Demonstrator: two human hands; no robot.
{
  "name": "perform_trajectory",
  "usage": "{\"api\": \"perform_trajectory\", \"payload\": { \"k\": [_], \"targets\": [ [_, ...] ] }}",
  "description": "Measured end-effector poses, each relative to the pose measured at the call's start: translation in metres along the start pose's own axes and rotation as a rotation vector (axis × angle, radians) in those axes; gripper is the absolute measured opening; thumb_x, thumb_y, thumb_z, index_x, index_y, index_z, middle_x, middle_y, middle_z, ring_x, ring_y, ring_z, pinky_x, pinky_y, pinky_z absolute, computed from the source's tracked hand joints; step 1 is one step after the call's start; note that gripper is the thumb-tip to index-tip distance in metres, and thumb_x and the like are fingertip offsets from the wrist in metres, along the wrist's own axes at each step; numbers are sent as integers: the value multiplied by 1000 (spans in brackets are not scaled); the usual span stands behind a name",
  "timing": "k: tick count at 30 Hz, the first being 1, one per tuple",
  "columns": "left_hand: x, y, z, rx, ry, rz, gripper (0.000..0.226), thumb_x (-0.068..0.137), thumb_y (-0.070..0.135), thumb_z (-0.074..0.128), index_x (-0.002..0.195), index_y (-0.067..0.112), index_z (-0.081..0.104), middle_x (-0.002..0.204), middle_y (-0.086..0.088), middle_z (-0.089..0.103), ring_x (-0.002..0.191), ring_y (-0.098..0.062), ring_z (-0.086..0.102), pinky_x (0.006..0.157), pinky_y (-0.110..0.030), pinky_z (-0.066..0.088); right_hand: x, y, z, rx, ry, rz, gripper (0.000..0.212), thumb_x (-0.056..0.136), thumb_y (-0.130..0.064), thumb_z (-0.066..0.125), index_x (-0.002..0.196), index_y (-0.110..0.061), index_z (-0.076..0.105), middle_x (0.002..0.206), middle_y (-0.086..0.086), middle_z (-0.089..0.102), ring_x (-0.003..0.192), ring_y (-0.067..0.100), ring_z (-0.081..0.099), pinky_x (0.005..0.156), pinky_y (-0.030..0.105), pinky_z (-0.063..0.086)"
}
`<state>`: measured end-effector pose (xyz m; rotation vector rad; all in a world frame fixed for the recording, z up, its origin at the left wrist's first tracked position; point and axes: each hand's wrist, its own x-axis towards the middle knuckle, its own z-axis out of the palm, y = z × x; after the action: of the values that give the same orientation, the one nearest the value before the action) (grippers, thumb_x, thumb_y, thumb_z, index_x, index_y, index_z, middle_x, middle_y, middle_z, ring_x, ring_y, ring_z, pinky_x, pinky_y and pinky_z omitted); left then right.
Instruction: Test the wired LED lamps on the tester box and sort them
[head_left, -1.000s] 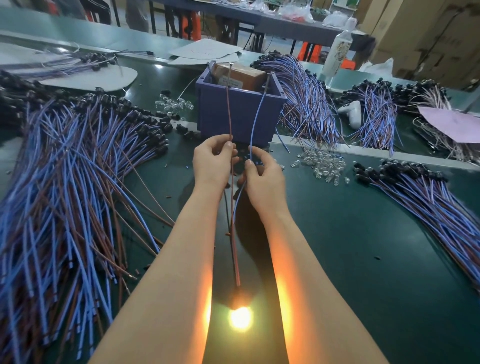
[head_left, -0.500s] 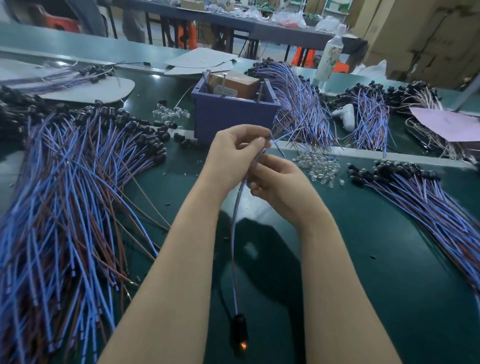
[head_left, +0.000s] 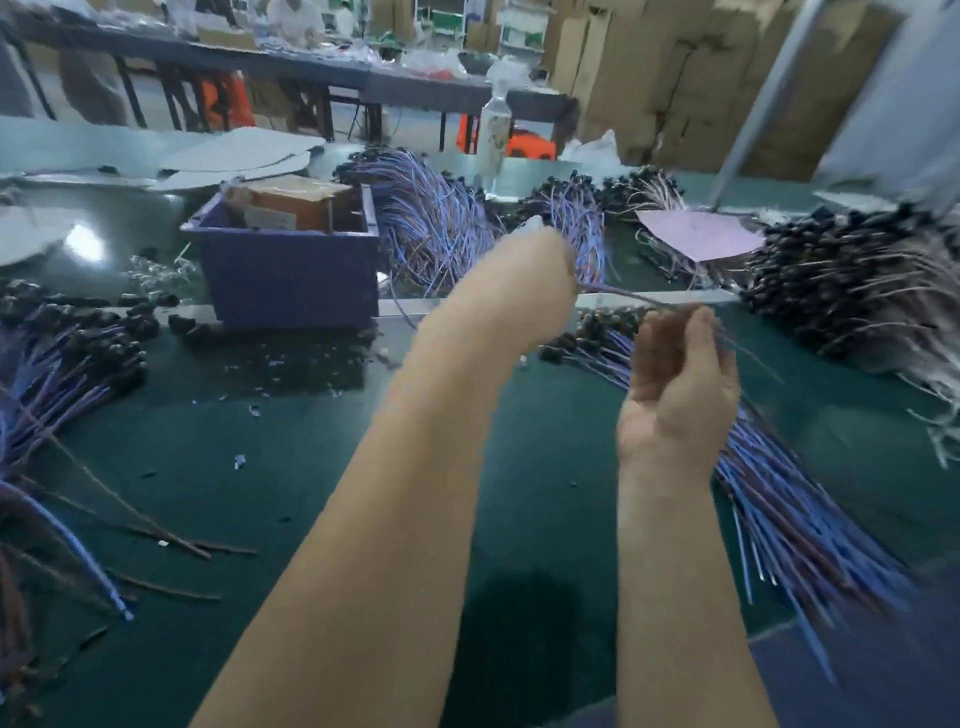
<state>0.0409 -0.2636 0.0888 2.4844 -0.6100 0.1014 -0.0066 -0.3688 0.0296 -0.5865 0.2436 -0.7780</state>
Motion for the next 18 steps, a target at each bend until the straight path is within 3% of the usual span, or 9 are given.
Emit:
{"api": "perform_trajectory", "payload": {
  "k": [5, 10, 13, 16, 18],
  "targets": [
    [38, 54, 57, 50, 12, 150, 27, 91, 2, 45, 106, 4, 67, 98, -13, 67, 93, -32, 63, 88, -39, 49, 23, -25, -39, 146, 262, 34, 14, 93, -12, 56, 81, -8, 61, 56, -3, 68, 53, 5, 65, 53, 14, 52],
    [61, 58, 134, 7, 16, 101, 27, 89, 0, 46, 109, 4, 64, 121, -16, 52, 101, -36, 57, 85, -41, 46, 49, -25, -68, 161, 443, 120, 22, 95, -7, 51, 75, -2, 58, 52, 1, 66, 50, 6, 63, 60, 15, 54],
    [65, 47, 166, -135, 83, 16, 23, 91, 4, 50, 111, 2, 61, 127, -13, 39, 99, -36, 55, 90, -43, 45, 59, -20, -77, 134, 481, 184, 25, 99, -10, 44, 78, 1, 52, 67, 9, 65, 61, 13, 64, 62, 18, 55],
    [68, 36, 184, -156, -3, 27, 27, 93, 13, 49, 115, 8, 64, 125, -14, 48, 107, -33, 54, 93, -39, 44, 66, -16, -82, 53, 435, 265, 29, 102, -13, 34, 81, 1, 48, 81, 15, 58, 82, 23, 63, 64, 21, 55],
    [68, 30, 191, -108, -77, 45, 27, 93, 14, 48, 113, 11, 66, 122, -14, 54, 112, -33, 52, 94, -38, 43, 66, -12, -83, 6, 394, 323, 28, 101, -10, 32, 81, 0, 49, 82, 16, 59, 84, 22, 63, 67, 21, 55]
  ]
}}
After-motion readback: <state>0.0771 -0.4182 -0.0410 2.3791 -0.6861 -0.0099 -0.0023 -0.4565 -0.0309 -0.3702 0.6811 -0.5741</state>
